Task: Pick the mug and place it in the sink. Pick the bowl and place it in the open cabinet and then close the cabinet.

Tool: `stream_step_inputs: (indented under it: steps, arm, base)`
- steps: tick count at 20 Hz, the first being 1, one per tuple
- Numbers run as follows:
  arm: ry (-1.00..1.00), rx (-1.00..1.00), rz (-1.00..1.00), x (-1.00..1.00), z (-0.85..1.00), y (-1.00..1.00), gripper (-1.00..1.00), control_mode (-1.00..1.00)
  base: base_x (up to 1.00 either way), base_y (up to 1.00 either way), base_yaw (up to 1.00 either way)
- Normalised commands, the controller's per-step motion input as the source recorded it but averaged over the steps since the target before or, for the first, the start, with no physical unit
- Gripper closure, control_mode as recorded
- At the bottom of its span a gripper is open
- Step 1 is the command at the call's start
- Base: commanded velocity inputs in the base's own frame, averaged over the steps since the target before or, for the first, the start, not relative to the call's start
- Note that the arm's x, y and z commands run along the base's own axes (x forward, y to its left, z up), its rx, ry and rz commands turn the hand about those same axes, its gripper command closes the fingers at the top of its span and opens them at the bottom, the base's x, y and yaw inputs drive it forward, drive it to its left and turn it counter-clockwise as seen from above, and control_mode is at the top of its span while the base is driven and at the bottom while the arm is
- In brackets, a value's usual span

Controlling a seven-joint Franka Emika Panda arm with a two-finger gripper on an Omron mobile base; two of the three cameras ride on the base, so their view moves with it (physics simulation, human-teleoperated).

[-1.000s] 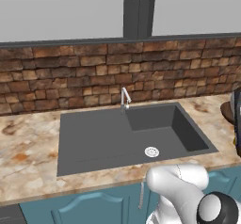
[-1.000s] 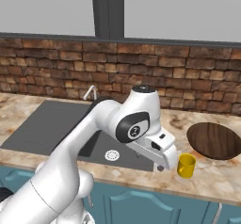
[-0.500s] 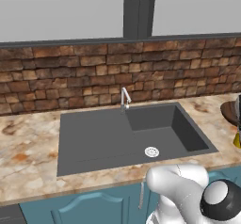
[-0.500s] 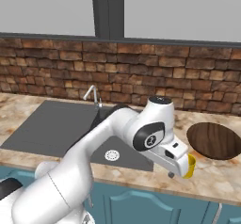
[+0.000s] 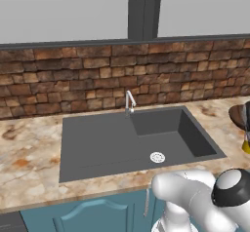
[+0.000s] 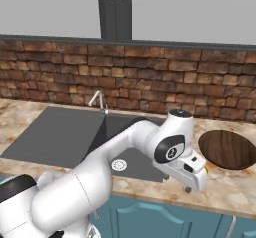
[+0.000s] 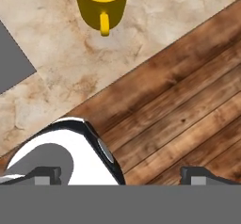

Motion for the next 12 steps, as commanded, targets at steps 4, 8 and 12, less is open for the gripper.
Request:
stream_step_inputs:
  steps: [4,8,12]
  arm:
    - [0.17,0.05,0.0,0.24,-0.23,-0.2,-1.0,-1.0]
    - [0.05,0.04,0.0,0.16,-0.09,-0.24,-1.0,-1.0]
    - [-0.01,0.01,0.0,0.26,-0.19,-0.11,-1.0,-1.0]
  base:
    - [0.0,0.0,0.0]
    - [0.0,0.0,0.0]
    - [0.0,0.0,0.0]
